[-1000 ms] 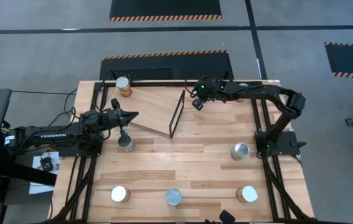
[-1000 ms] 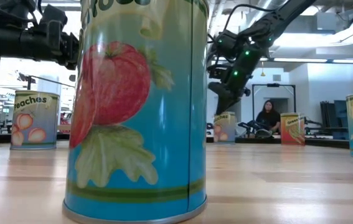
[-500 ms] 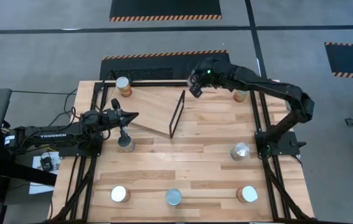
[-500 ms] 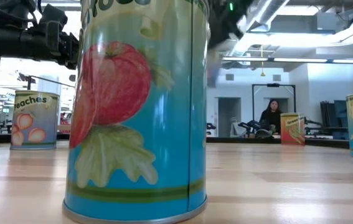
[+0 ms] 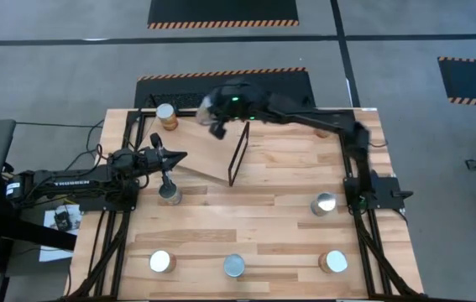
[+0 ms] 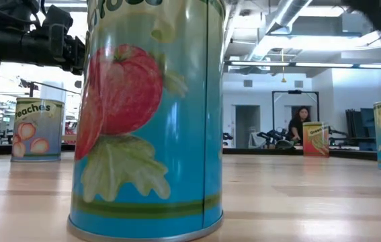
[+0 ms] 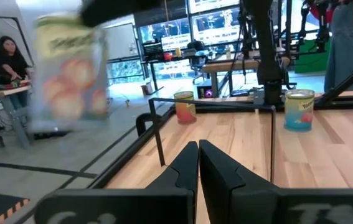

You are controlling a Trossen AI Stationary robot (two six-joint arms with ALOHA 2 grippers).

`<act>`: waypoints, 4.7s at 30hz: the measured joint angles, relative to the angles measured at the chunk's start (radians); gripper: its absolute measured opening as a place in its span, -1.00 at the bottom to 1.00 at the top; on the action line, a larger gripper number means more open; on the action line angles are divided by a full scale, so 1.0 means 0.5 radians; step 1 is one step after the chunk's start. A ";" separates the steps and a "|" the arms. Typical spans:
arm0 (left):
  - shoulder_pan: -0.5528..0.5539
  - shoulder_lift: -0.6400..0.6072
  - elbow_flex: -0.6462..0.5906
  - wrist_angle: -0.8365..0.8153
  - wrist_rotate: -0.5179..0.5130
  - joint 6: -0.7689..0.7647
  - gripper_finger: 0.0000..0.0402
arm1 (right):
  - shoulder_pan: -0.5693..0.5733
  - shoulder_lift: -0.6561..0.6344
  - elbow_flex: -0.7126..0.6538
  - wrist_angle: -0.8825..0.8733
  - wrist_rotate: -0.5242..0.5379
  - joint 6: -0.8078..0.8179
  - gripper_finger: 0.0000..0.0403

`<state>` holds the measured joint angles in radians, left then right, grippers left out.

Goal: Pick and place cans onto a shelf
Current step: Put the top canned peaches on the shelf

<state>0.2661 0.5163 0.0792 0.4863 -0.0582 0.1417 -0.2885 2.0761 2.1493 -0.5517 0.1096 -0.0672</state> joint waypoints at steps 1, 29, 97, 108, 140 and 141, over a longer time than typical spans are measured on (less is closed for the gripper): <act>0.000 0.000 0.000 0.000 0.007 0.000 -0.98 | 0.001 0.082 0.086 0.008 -0.014 -0.027 -0.98; 0.000 0.000 0.000 -0.186 0.032 0.070 -0.98 | -0.022 0.681 0.369 0.103 -0.117 -0.181 -0.97; 0.002 0.008 0.151 -0.377 -0.193 -0.156 -0.98 | 0.037 -0.955 -1.932 1.660 -0.144 -0.205 -0.98; 0.223 0.668 1.058 -1.270 -0.193 0.020 -1.00 | 0.050 -1.699 -2.887 1.996 0.063 -0.114 -0.98; 0.635 1.702 2.009 -2.523 -0.625 0.281 -1.00 | 0.311 -1.891 -3.270 2.233 0.121 -0.287 -0.97; 0.654 1.686 2.009 -2.502 -0.587 0.298 -1.00 | 0.311 -1.899 -3.270 2.229 0.120 -0.297 -0.97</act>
<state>0.5929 1.3592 1.0836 -0.7648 -0.3517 0.2908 -0.1329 1.1266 0.5144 0.5631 0.1696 -0.2159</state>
